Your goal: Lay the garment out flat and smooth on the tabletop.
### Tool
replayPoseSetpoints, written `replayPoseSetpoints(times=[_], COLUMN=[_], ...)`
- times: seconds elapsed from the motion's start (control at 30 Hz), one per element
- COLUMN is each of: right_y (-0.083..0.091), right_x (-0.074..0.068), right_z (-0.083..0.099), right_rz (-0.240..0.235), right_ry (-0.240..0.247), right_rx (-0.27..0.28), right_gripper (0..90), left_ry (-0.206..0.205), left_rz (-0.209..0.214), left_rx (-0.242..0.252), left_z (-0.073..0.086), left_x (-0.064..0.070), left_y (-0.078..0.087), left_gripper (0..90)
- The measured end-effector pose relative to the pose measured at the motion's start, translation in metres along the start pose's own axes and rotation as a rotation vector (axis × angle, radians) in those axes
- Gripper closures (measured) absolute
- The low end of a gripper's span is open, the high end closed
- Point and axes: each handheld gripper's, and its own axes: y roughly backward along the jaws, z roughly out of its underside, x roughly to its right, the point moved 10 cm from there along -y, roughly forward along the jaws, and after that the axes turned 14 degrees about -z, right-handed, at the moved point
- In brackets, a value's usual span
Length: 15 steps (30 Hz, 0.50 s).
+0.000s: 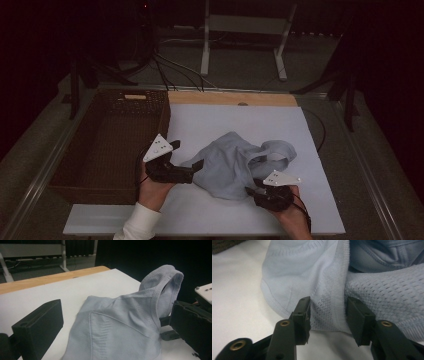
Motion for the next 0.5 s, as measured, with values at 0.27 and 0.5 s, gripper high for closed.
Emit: replayPoseSetpoints(times=[0.27,0.5], right_y=[-0.002,0.0068], right_x=[-0.0015,-0.0036], right_z=[0.0022,-0.0029], right_rz=[-0.011,-0.01], right_ry=[0.016,0.023], right_rx=[-0.023,0.008], right_gripper=[79.9,87.9], left_ry=[0.003,0.003], left_rz=[0.0,-0.001], left_rx=[0.0,0.002], left_z=[-0.0001,-0.0005], left_x=[-0.0004,-0.0012], left_y=[0.0001,0.0011], left_gripper=[0.6,0.6])
